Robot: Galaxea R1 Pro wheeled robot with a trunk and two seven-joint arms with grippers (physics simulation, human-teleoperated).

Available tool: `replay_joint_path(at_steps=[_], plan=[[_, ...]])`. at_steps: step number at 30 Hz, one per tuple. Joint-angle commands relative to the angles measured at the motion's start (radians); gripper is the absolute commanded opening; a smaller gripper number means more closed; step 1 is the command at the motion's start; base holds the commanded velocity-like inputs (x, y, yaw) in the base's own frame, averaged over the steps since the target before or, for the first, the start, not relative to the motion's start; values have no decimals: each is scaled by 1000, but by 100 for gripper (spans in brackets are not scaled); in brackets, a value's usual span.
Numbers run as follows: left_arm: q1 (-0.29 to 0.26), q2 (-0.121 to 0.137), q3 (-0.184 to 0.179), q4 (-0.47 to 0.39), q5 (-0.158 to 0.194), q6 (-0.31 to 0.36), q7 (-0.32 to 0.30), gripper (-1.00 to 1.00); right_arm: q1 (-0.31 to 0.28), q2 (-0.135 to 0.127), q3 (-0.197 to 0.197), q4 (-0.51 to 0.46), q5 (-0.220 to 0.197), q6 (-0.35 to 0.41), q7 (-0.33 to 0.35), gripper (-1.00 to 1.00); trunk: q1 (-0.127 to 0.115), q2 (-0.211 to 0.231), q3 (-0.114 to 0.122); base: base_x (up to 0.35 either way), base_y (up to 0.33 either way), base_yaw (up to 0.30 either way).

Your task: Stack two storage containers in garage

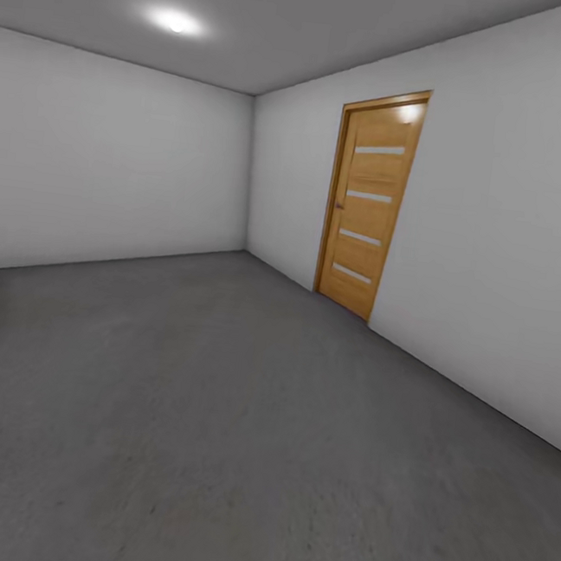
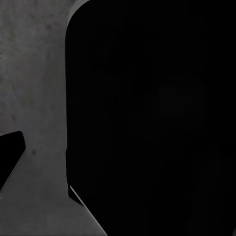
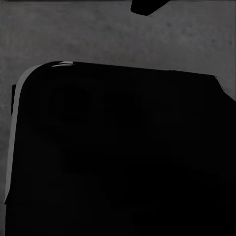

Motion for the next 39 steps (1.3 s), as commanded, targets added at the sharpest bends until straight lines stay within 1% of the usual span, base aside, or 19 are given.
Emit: replay_joint_path(at_steps=[1, 39], plan=[[0, 0, 0, -1, 6, 0, 1, 100, 0, 0, 0, 0, 2, -3, 0, 100, 1, 0, -1, 325, 0, 0], [-1, 1, 1, -1, 6, -5, 1, 100, 0, 0, 0, 0, 1, -3, 1, 100, 1, 0, -1, 326, 0, 0]])
